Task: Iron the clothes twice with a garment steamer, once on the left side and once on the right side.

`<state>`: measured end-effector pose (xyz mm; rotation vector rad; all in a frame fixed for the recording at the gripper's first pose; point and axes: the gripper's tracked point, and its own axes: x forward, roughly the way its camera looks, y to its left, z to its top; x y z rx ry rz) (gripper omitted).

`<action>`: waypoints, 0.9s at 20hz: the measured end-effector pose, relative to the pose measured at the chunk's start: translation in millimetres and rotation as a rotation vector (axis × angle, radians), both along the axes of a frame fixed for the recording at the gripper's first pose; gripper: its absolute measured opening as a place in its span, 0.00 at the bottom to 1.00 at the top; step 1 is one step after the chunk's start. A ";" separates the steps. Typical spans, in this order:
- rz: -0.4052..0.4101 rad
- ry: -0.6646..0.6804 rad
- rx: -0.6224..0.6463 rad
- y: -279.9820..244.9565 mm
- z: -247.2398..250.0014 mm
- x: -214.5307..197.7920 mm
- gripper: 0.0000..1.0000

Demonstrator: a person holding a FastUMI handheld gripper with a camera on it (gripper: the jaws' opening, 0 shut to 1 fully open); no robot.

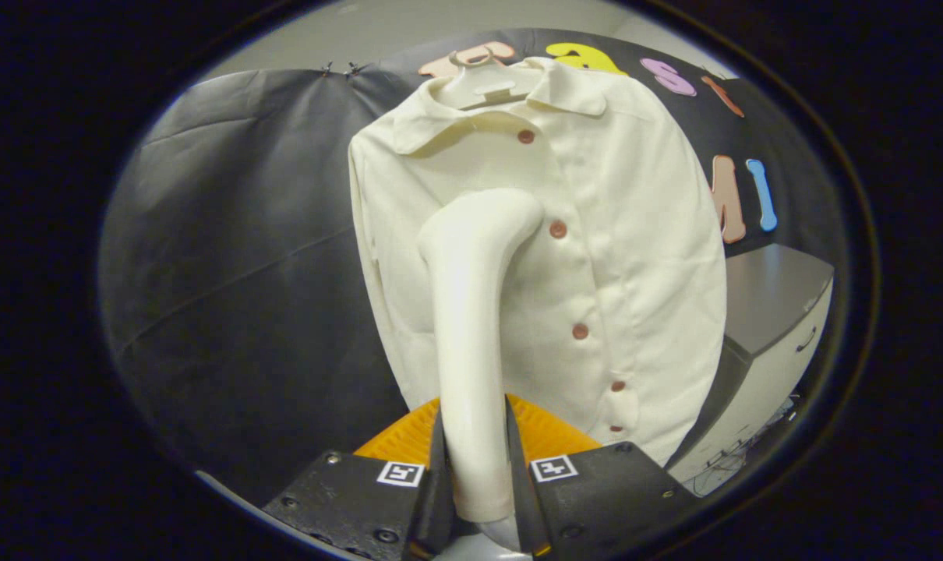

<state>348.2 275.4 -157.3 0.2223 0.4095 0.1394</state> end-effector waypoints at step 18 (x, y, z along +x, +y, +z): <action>-0.053 0.249 -0.051 21.1 -132.8 -34.2 0.33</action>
